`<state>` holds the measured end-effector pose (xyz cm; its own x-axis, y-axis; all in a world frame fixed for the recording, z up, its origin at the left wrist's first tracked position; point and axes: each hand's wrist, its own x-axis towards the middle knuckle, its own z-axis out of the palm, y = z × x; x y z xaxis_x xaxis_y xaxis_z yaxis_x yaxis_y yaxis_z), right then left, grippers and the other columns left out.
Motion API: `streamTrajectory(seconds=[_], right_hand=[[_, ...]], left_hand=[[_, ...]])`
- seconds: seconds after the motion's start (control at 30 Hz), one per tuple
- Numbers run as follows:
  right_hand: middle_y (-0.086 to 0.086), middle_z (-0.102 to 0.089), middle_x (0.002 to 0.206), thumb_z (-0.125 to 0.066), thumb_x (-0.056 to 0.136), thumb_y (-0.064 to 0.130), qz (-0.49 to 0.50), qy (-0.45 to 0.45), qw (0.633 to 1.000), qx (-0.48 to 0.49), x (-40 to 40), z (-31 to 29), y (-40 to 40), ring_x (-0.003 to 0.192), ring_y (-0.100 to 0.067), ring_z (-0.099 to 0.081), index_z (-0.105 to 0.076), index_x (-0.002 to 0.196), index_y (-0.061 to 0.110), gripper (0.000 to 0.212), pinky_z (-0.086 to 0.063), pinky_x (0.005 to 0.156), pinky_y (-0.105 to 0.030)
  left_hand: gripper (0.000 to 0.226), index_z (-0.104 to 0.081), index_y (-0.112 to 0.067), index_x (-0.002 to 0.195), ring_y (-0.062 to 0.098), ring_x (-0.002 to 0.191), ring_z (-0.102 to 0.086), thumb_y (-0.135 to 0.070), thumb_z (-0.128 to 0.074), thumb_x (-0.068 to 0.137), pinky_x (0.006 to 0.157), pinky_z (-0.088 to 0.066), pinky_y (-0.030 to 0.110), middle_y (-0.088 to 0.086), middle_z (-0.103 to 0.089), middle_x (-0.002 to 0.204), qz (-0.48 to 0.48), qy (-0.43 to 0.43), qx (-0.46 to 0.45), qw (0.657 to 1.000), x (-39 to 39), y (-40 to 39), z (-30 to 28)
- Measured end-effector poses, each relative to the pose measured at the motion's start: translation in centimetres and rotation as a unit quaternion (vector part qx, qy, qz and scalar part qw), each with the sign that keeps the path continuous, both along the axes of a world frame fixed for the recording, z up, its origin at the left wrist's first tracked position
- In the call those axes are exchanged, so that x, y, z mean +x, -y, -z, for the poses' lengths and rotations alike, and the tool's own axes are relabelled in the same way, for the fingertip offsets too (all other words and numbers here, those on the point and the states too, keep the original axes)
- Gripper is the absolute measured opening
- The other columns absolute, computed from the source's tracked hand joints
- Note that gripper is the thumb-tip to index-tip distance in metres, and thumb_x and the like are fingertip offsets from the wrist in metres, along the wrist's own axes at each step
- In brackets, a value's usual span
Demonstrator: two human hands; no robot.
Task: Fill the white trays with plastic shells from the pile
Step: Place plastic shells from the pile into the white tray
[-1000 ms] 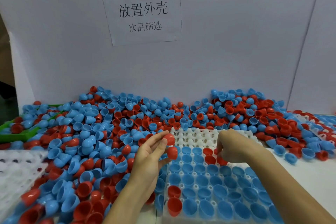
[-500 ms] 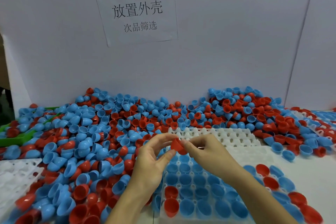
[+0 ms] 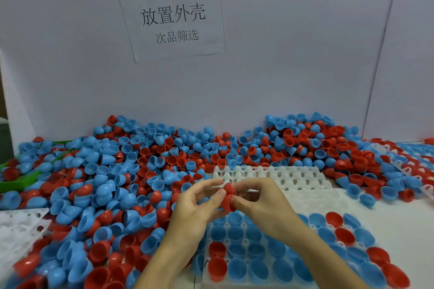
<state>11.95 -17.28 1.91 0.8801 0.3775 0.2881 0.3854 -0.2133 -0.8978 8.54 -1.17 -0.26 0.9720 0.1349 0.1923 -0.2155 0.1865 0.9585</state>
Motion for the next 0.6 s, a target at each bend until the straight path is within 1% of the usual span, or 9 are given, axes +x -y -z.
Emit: streamTrajectory(seconds=[0.1, 0.17, 0.2, 0.27, 0.37, 0.47, 0.53, 0.57, 0.6], right_hand=[[0.001, -0.069, 0.076, -0.075, 0.086, 0.016, 0.019, 0.026, 0.999, 0.01, -0.2, 0.5, -0.5, 0.07, -0.033, -0.063, -0.079, 0.086, 0.036, 0.021, -0.057, 0.064, -0.047], [0.006, -0.067, 0.077, -0.075, 0.086, 0.014, 0.032, 0.047, 0.998, 0.004, -0.2, 0.8, -0.7, 0.062, -0.018, -0.06, -0.079, 0.086, 0.035, 0.021, -0.058, 0.062, -0.036], [0.008, -0.066, 0.078, -0.075, 0.086, 0.013, 0.038, 0.061, 0.997, -0.006, -0.2, 0.8, -0.7, 0.063, -0.012, -0.06, -0.079, 0.085, 0.034, 0.022, -0.057, 0.063, -0.03], [0.012, -0.066, 0.08, -0.074, 0.085, 0.011, 0.051, 0.09, 0.994, -0.031, -0.2, 0.7, -0.7, 0.067, -0.009, -0.063, -0.077, 0.082, 0.037, 0.027, -0.056, 0.066, -0.025], [0.013, -0.067, 0.077, -0.073, 0.087, 0.01, 0.075, 0.115, 0.988, -0.065, 0.2, 0.2, -0.1, 0.069, -0.008, -0.063, -0.077, 0.088, 0.033, 0.023, -0.052, 0.064, -0.021], [0.014, -0.068, 0.082, -0.07, 0.089, 0.006, 0.137, 0.109, 0.981, -0.078, 1.4, -1.0, 1.6, 0.074, -0.003, -0.064, -0.076, 0.095, 0.026, 0.021, -0.056, 0.068, -0.02], [0.017, -0.068, 0.079, -0.069, 0.089, 0.004, 0.17, 0.092, 0.977, -0.094, 2.5, -2.1, 3.6, 0.075, 0.008, -0.064, -0.075, 0.095, 0.021, 0.018, -0.054, 0.061, -0.011], [0.02, -0.066, 0.076, -0.069, 0.09, 0.005, 0.178, 0.085, 0.973, -0.119, 3.0, -2.7, 4.6, 0.073, 0.012, -0.063, -0.076, 0.094, 0.019, 0.016, -0.051, 0.057, -0.008], [0.021, -0.065, 0.074, -0.068, 0.09, 0.005, 0.183, 0.081, 0.967, -0.156, 3.5, -3.1, 5.6, 0.071, 0.011, -0.063, -0.076, 0.093, 0.018, 0.015, -0.049, 0.054, -0.007]], left_hand=[[0.019, -0.079, -0.023, 0.095, 0.028, 0.096, -0.074, -0.022, -0.075, 0.077, 0.077, -0.06, 0.03, 0.007, -0.076, 0.104, 0.004, 0.016, -0.005, 1.0, -0.1, -0.1, -0.1], [0.021, -0.079, -0.02, 0.097, 0.029, 0.096, -0.074, -0.021, -0.076, 0.076, 0.077, -0.06, 0.031, 0.009, -0.075, 0.105, 0.008, 0.018, -0.021, 1.0, 0.0, -0.3, 0.0], [0.021, -0.079, -0.02, 0.097, 0.029, 0.096, -0.074, -0.02, -0.077, 0.076, 0.077, -0.06, 0.031, 0.009, -0.075, 0.105, 0.011, 0.017, -0.029, 0.999, 0.0, -0.3, 0.1], [0.02, -0.078, -0.02, 0.096, 0.028, 0.096, -0.074, -0.02, -0.076, 0.076, 0.077, -0.06, 0.03, 0.008, -0.075, 0.105, 0.014, 0.014, -0.036, 0.999, 0.0, -0.2, 0.2], [0.02, -0.078, -0.021, 0.096, 0.024, 0.099, -0.074, -0.023, -0.075, 0.077, 0.077, -0.06, 0.028, 0.003, -0.076, 0.103, 0.006, 0.009, -0.029, 1.0, 0.0, 0.1, 0.1], [0.026, -0.075, -0.013, 0.101, 0.028, 0.092, -0.075, -0.022, -0.076, 0.077, 0.073, -0.061, 0.029, 0.008, -0.074, 0.102, -0.029, -0.017, -0.037, 0.999, 0.0, 0.0, 0.1], [0.02, -0.073, -0.009, 0.103, 0.029, 0.088, -0.075, -0.015, -0.075, 0.084, 0.07, -0.06, 0.028, 0.012, -0.073, 0.101, -0.058, -0.033, -0.038, 0.997, 0.2, -0.2, 0.1], [0.015, -0.072, -0.009, 0.102, 0.028, 0.087, -0.075, -0.012, -0.073, 0.088, 0.068, -0.06, 0.028, 0.012, -0.073, 0.1, -0.074, -0.039, -0.04, 0.996, 0.3, -0.3, 0.2], [0.011, -0.072, -0.01, 0.101, 0.028, 0.085, -0.076, -0.01, -0.071, 0.09, 0.067, -0.06, 0.027, 0.013, -0.073, 0.099, -0.086, -0.044, -0.043, 0.994, 0.4, -0.4, 0.2]])
